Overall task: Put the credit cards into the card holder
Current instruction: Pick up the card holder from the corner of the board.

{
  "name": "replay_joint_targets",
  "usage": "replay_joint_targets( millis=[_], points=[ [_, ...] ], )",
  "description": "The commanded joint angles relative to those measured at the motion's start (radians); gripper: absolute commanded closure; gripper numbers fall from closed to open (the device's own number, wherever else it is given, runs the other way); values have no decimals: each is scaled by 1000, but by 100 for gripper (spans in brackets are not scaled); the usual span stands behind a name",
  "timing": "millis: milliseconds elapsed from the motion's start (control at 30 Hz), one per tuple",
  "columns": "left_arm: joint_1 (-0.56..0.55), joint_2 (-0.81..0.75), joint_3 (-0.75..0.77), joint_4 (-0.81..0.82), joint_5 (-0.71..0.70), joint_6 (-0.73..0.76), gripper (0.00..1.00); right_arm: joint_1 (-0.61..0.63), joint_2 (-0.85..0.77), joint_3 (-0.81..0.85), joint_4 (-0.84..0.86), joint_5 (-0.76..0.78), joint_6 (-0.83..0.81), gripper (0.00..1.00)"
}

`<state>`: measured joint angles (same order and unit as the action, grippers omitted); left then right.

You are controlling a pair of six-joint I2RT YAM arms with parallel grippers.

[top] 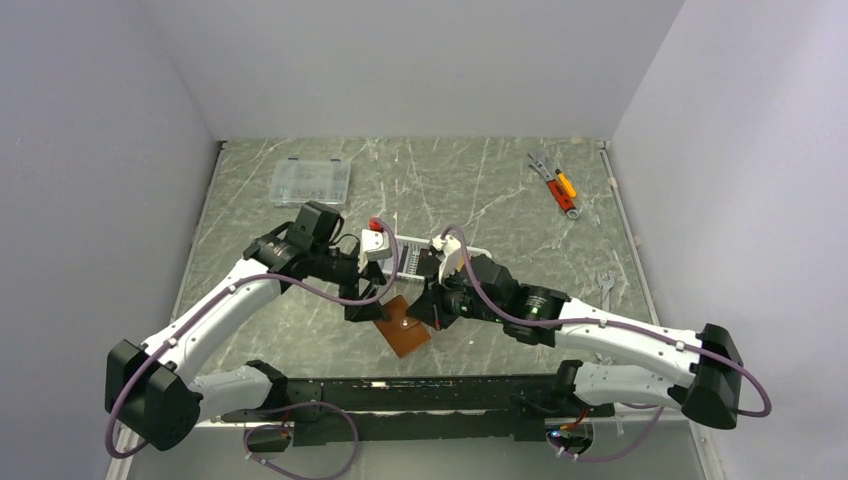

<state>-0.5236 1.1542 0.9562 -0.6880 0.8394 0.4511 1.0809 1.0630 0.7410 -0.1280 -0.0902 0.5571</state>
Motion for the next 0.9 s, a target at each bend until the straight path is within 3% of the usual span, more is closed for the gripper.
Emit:
replay_joint_targets(
  millis=[0,433,533,700,867],
  points=[
    [6,10,29,-101,172,-9,1,35,-50,110,-112,111,-93,100],
    [66,13,82,-233,436,90,1,149,20,286,-195,245,-205,100],
    [90,42,102,-278,470,124,6,169,20,297,-198,280,-216,100],
    [99,54,98,-263,495,110,25,197,11,320,-175,329,-244,100],
    [99,50,98,-270,523,105,24,222,26,358,-148,388,-288,100]
  ],
)
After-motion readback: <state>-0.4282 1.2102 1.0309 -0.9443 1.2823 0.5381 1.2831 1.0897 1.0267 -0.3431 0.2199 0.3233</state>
